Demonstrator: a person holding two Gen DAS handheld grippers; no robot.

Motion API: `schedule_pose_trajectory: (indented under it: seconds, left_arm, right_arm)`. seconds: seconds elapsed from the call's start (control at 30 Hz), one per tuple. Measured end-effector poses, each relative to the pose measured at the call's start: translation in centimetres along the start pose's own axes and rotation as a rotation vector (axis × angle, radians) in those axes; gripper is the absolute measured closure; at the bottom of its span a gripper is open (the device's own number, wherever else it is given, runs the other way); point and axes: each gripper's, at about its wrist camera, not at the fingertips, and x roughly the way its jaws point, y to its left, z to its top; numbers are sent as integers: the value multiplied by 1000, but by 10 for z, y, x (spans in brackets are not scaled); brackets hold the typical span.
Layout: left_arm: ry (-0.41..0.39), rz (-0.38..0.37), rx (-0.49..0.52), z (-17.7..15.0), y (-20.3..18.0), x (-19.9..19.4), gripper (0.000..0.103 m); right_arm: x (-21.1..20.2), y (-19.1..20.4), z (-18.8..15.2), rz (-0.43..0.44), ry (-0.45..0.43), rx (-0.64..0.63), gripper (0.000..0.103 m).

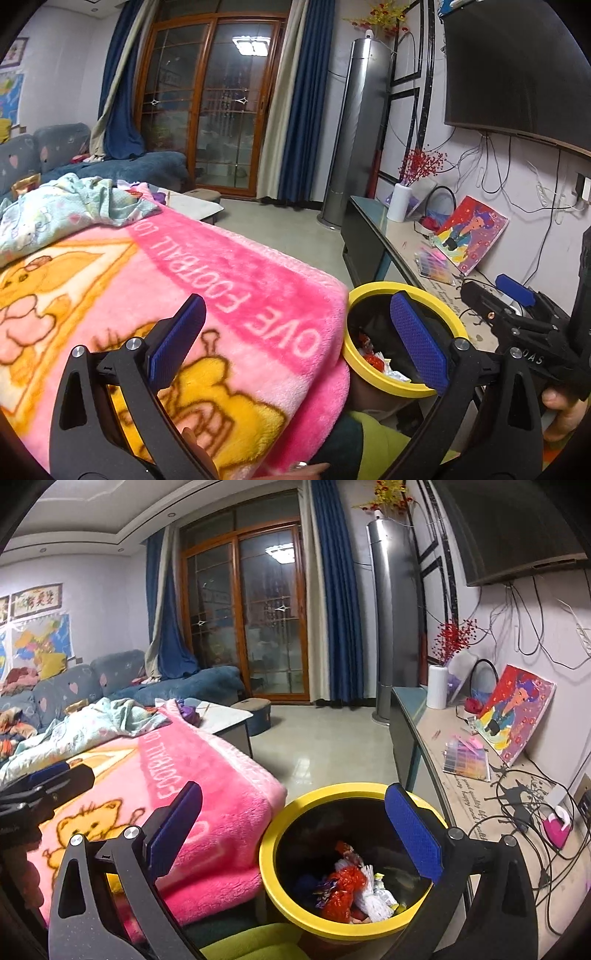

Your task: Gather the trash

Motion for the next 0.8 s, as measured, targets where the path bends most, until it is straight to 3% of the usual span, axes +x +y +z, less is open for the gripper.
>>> schedule_pose_trajectory:
  seconds: [0.8]
  left_arm:
    - [-8, 8, 4, 0, -2, -6, 11]
  right_arm:
    - [-2, 2, 0, -11, -28, -16, 7]
